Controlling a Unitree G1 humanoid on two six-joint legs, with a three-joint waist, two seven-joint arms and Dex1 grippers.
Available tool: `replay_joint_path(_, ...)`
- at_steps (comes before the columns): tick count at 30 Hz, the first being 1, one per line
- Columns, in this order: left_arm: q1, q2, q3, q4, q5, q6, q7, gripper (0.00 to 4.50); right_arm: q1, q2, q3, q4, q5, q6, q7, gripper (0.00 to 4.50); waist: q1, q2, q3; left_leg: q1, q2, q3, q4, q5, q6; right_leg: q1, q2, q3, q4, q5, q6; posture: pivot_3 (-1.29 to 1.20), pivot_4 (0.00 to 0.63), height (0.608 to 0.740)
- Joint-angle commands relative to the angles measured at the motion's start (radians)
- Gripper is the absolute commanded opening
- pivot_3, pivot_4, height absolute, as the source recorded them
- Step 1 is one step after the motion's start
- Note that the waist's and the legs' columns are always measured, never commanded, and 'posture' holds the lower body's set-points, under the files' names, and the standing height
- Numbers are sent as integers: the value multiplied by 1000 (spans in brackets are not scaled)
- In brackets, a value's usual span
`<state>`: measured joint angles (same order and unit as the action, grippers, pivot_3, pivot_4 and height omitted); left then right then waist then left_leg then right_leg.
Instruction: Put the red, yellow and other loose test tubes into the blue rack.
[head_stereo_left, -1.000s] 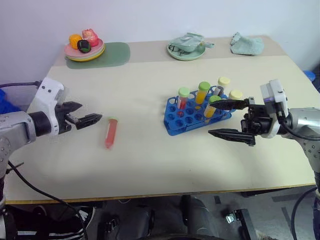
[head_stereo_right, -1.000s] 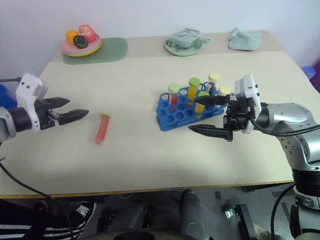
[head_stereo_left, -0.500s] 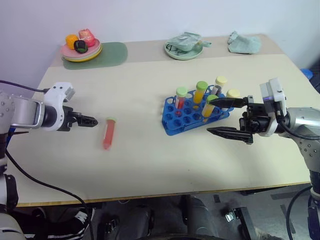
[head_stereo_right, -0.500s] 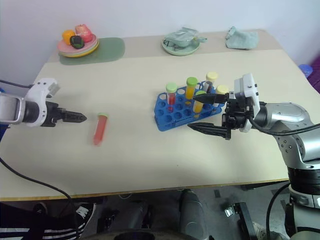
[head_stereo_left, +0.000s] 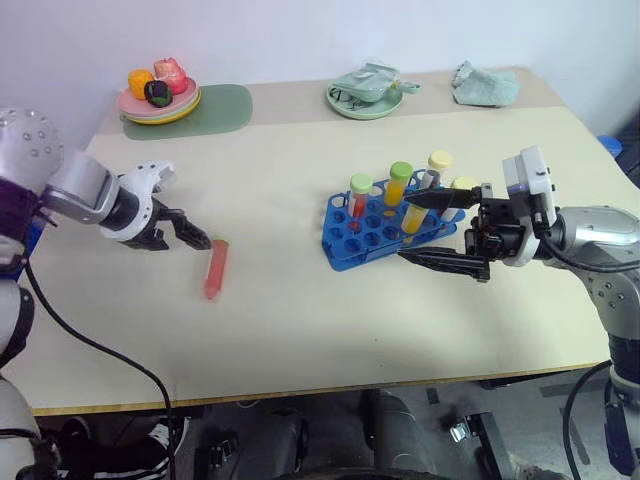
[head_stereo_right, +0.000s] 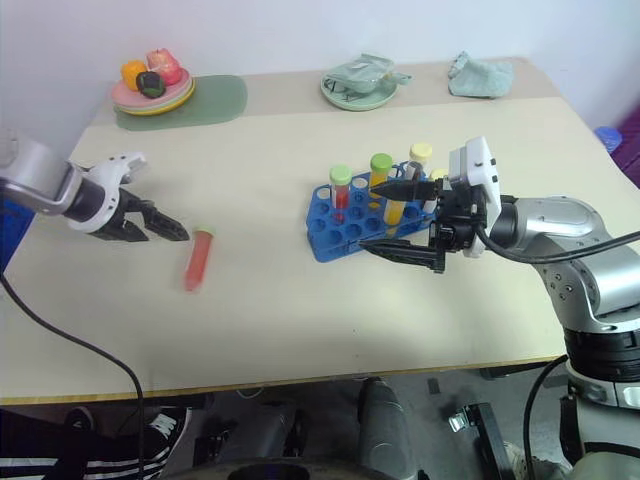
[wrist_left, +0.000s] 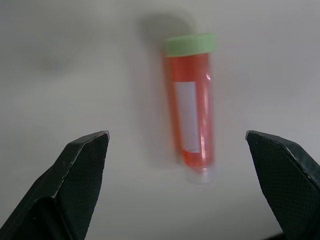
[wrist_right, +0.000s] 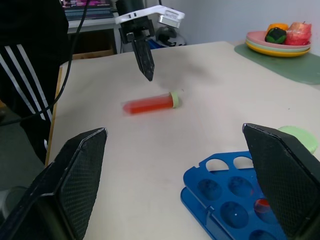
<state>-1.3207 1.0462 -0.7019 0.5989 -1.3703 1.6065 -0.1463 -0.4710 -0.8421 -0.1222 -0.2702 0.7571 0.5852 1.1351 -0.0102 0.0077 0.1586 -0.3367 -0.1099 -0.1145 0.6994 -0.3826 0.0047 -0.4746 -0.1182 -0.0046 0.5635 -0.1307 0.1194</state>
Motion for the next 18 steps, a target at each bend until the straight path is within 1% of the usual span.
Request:
replay_joint_path(1,-58,-20,-81,54,-21,8,-11,4500,-25,3,-4,-2,-2,-7,9,4440,-4,0,0,0,0,0,0,0,0,0,0,0,0,0,0,0,150,740)
replay_joint_path(4,-88,-37,-158,84,-30,8,-39,4500,-20,6,0,-2,-8,-10,13,4440,-7,0,0,0,0,0,0,0,0,-1,1,0,0,0,0,0,150,740)
replay_joint_path(8,-103,-40,-226,97,-39,8,-75,4500,-2,7,0,-5,-19,-19,18,4440,-9,0,0,0,0,0,-1,0,0,-2,1,0,0,0,0,0,150,740)
replay_joint_path(14,-109,-37,-324,83,-121,8,-123,4500,11,23,10,0,-46,-38,22,4440,-5,0,0,-1,-1,0,0,0,0,-1,1,0,0,0,0,0,150,740)
replay_joint_path(18,-92,-67,-318,125,-108,8,-106,4500,12,27,9,-11,-46,-38,13,4440,-5,0,0,0,-1,0,0,0,0,-1,1,0,0,0,0,0,150,740)
